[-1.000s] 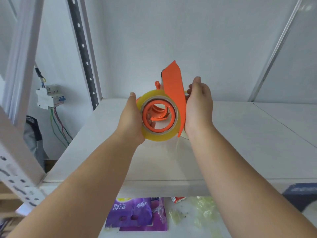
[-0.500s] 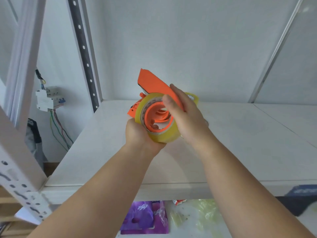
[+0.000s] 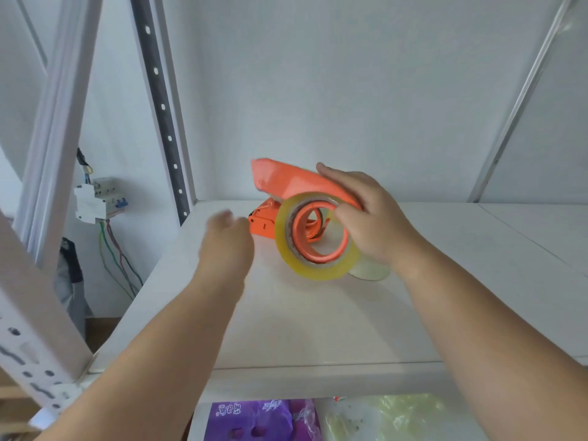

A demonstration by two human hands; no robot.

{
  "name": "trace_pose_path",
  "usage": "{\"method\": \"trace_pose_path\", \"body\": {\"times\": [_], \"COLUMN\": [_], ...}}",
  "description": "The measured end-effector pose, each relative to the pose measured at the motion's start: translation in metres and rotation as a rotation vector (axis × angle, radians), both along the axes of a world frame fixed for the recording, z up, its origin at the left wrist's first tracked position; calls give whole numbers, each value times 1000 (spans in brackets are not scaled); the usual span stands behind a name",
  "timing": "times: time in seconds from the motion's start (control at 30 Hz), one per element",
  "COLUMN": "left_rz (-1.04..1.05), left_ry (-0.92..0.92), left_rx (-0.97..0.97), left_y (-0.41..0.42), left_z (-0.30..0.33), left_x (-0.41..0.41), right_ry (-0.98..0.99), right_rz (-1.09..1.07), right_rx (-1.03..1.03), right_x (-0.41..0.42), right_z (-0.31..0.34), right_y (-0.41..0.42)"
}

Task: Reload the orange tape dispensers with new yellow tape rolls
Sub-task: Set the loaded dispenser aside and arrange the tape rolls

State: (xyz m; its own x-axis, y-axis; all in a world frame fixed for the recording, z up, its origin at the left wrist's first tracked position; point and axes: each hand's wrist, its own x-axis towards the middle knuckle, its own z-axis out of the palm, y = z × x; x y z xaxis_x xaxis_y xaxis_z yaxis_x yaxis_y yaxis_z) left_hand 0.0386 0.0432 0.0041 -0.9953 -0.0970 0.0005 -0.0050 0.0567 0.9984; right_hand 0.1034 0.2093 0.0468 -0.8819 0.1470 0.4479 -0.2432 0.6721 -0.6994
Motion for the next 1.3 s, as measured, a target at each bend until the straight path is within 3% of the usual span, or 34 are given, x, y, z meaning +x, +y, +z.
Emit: {"method": "trace_pose_path", "body": {"times": [0.07, 0.17, 0.23, 0.33, 0.53, 0.7, 1.03, 1.3], "left_rz": [128, 62, -18, -32, 159, 200, 339, 399], "left_ry": [412, 1027, 1148, 1141, 1223, 1236, 1054, 1040], "left_rx": [-177, -651, -932, -1098, -1086, -1147, -1190, -1179], "left_y": [-14, -15, -4, 16, 24, 15, -4, -1], "left_z": [7, 15, 10, 4, 3, 6, 6, 8], "left_x": [3, 11, 9, 2, -16, -27, -47, -46], "right_ry": [-28, -34, -1, 22, 7, -164, -376, -243], "right_rz": [22, 73, 117, 176, 253, 395, 236, 81], "right_rx": [118, 213, 236, 223, 104, 224, 401, 385], "right_x": [-3, -9, -13, -19, -36, -44, -85, -96], "right_z": [-2, -6, -7, -7, -15, -5, -23, -39], "right_y": [5, 8, 8, 6, 6, 26, 74, 59]}}
